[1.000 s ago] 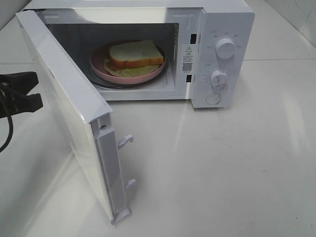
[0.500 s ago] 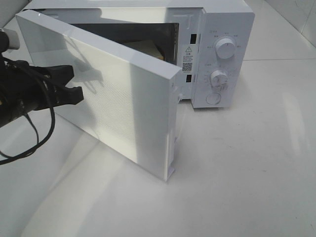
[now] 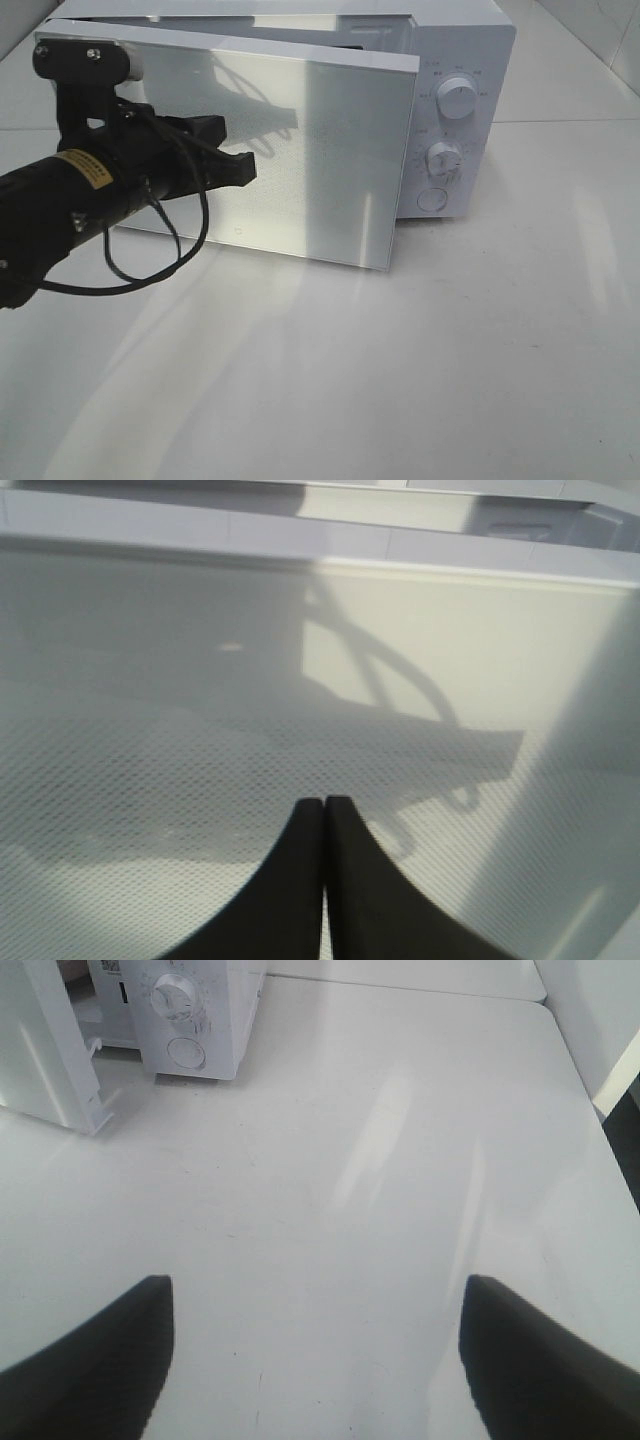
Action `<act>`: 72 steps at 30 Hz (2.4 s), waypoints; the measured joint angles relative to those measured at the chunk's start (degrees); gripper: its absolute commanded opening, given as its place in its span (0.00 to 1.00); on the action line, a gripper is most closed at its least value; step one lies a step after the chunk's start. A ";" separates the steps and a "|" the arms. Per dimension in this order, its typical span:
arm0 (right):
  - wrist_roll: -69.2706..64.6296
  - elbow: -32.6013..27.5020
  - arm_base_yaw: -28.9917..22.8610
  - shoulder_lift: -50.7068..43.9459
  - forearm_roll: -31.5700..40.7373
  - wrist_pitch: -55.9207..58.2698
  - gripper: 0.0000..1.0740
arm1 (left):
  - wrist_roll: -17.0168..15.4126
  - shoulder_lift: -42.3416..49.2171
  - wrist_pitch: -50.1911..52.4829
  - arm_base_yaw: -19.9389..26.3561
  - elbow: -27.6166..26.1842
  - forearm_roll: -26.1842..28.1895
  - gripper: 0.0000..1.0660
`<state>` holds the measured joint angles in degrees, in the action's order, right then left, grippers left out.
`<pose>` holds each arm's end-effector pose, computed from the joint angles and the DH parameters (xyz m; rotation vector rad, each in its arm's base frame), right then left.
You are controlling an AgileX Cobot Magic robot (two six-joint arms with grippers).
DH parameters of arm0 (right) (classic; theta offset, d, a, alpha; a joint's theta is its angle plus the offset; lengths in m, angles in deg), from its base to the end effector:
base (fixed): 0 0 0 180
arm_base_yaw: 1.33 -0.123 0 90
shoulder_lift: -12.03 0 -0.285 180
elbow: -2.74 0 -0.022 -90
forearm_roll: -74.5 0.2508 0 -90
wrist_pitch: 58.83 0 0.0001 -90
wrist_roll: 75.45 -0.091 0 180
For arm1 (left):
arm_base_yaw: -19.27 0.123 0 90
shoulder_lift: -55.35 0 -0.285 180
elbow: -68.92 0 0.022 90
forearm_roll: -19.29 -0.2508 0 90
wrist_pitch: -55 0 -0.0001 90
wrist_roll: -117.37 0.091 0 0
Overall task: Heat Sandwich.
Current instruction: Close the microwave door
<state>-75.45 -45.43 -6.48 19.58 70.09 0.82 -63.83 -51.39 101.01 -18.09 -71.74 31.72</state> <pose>-0.0051 -0.0065 0.2810 -0.0872 2.0095 -0.0343 0.2697 -0.1882 0.1832 0.3101 1.7519 -0.4626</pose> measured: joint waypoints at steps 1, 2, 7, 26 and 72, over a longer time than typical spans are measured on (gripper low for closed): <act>0.00 0.00 0.00 0.00 0.00 0.00 0.71 | 0.00 -0.57 -0.11 -0.40 -0.97 0.00 0.00; 0.00 0.00 0.00 0.00 0.00 0.00 0.71 | 0.00 -1.78 -0.46 -1.15 -3.04 0.06 0.00; 0.00 0.00 0.00 0.00 0.00 0.00 0.71 | 0.00 -4.81 -2.12 -2.29 -8.42 0.23 0.00; 0.00 0.00 0.00 0.00 0.00 0.00 0.71 | 0.00 -12.20 -10.60 -3.27 -22.92 -0.29 0.00; 0.00 0.00 0.00 0.00 0.00 0.00 0.71 | 3.61 -13.46 -15.36 -4.13 -27.33 2.92 0.00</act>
<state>-75.45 -45.43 -6.48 19.58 70.09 0.82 -60.22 -64.85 85.65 -22.21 -99.07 34.64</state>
